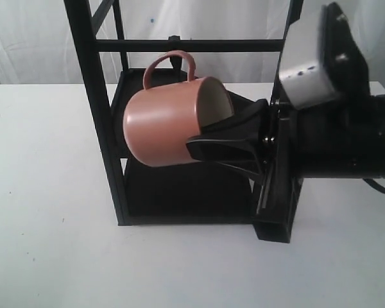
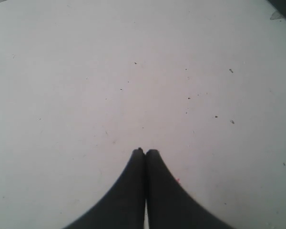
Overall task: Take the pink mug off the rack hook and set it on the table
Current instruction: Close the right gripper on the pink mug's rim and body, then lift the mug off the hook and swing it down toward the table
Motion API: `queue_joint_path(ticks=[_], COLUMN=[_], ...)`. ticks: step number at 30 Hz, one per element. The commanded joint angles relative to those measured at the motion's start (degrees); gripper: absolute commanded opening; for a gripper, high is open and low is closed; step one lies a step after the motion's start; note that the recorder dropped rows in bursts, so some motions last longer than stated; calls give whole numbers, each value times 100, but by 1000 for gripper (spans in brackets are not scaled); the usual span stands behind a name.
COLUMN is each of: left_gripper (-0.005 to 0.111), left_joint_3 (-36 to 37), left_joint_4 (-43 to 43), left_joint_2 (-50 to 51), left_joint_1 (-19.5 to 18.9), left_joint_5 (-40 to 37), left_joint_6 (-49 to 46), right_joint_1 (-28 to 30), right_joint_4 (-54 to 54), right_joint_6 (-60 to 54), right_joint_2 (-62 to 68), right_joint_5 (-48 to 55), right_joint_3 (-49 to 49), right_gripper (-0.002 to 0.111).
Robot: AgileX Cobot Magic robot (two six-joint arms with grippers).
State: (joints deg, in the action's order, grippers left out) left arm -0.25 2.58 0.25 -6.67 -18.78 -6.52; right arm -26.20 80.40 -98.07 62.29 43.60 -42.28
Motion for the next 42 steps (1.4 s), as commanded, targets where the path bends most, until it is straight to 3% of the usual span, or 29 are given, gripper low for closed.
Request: queue_joint_path(ticks=[1, 7, 26, 33, 37, 42], left_gripper=[0, 0, 0, 0, 0, 0], left_joint_3=[25, 25, 25, 25, 25, 25], left_joint_4=[-10, -10, -10, -10, -10, -10], left_joint_2=[-25, -25, -25, -25, -25, -25], left_joint_1=[-6, -6, -6, -6, -6, -6], left_joint_5=[-138, -138, -138, -138, -138, -138], left_joint_6=[29, 29, 29, 29, 29, 29], right_joint_1=[-7, -7, -122, -943, -1595, -2127], right_joint_4=[81, 81, -218, -1842, -3778, -5793], right_joint_6=[-71, -71, -71, 903, 2675, 4646], right_joint_2=[-332, -343, -119, 151, 219, 532], right_joint_5=[300, 1668, 1652, 678, 117, 162], right_joint_3=[-50, -50, -50, -60, -268, -517], right_gripper=[0, 0, 0, 0, 0, 0])
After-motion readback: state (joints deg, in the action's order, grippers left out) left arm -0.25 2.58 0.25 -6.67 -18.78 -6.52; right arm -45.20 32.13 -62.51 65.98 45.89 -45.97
